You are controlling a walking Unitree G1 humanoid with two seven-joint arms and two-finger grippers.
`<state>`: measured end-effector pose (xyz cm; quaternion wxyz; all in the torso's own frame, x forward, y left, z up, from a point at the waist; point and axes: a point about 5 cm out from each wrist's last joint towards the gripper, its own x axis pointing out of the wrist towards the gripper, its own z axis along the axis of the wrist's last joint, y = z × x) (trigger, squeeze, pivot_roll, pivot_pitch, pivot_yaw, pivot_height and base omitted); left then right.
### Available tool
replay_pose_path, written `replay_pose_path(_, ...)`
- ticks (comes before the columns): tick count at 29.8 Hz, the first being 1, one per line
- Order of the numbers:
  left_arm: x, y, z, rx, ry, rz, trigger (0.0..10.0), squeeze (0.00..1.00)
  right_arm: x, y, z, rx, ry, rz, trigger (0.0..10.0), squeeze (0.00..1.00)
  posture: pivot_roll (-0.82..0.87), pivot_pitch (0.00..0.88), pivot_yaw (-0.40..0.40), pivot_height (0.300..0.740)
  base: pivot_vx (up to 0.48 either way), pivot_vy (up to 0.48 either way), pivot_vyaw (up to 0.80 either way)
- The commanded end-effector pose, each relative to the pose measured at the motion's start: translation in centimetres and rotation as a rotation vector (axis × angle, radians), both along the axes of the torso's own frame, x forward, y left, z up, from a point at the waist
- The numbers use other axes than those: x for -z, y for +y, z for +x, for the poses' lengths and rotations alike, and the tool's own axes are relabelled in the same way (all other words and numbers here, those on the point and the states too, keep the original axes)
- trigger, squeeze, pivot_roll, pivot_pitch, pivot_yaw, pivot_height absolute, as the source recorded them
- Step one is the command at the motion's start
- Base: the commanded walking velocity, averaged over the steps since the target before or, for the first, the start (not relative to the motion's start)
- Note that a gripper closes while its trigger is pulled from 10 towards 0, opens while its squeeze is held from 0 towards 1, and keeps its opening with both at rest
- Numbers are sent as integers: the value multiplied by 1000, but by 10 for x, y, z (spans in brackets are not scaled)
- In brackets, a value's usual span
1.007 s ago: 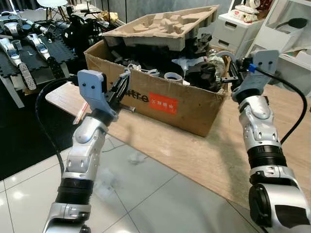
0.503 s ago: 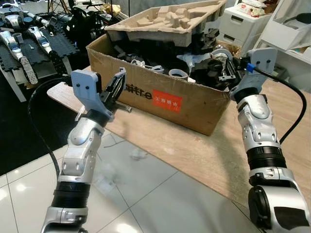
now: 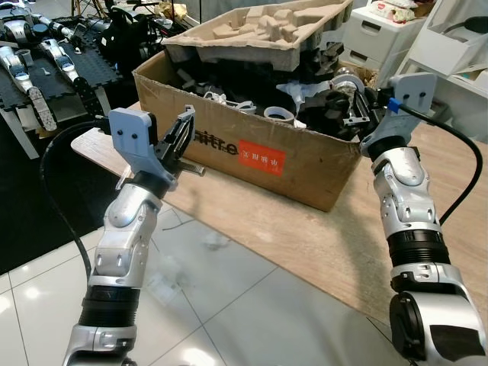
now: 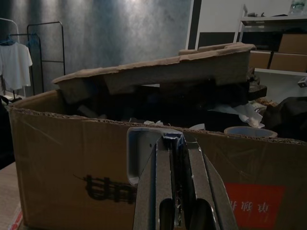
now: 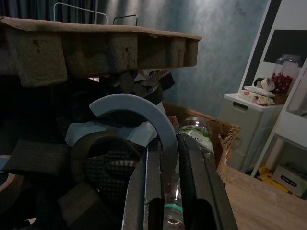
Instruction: Picking trash to rubbish bin
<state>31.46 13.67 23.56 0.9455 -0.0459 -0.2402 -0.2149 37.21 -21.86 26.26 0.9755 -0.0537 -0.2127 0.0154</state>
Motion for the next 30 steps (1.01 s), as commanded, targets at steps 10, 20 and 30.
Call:
replay_pose_path(10,0,2,0,-6,8,13,10000,0,7,-1,0,-1,33,15,10000,0,95,98,-31,740,0,0,0)
replay_pose_path(20,-1,1,0,-6,5,8,10000,0,4,-4,0,3,27,12,10000,0,93,91,-36,740,0,0,0)
replay_pose_path(30,-1,2,0,-10,5,9,10000,0,5,0,1,-8,32,12,10000,0,98,91,-40,740,0,0,0)
